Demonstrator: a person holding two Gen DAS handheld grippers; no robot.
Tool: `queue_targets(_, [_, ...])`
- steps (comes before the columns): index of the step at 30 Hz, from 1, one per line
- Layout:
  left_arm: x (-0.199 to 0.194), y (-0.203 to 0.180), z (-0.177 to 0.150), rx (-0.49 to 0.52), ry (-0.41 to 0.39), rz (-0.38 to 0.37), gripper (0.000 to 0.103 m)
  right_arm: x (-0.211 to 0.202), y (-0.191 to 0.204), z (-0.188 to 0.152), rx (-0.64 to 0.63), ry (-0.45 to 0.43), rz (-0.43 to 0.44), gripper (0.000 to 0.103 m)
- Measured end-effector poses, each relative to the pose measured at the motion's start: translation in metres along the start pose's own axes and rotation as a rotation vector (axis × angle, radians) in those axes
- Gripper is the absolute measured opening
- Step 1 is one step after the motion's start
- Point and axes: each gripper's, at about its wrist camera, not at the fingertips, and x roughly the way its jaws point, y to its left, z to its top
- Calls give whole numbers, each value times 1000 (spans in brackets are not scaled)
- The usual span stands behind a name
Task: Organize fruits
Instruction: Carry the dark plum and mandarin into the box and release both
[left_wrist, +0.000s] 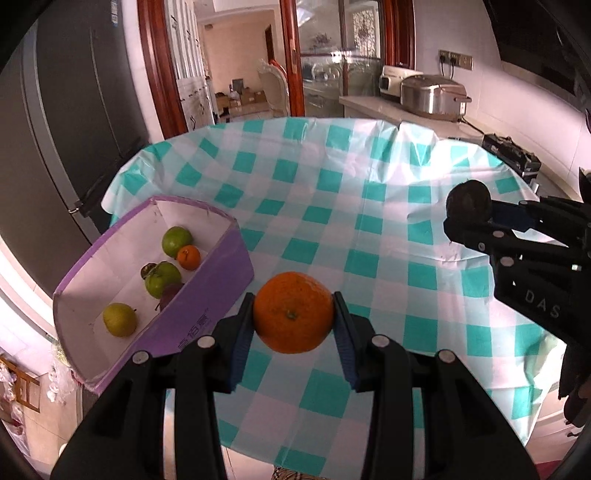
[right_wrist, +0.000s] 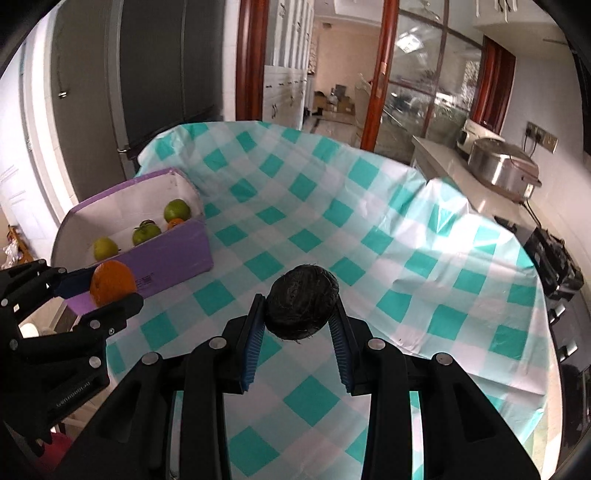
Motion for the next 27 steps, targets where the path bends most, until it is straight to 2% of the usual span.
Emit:
queue_targets(10, [-41,5,-10,-35,-60,19,41,-41,3,-15,-23,-27,36,35])
queue_targets(19, [-57,33,-6,-99,-88,38,41,-58,-12,-24,-43,-31,44,35])
queue_targets(22, [-61,40,-7,-96,-101,46,41,-58,-18,-26,-24,-32,57,35])
queue_targets(27, [-57,49,-14,-100,-81,35,41,-40,-13,-39,-29,24,81,35])
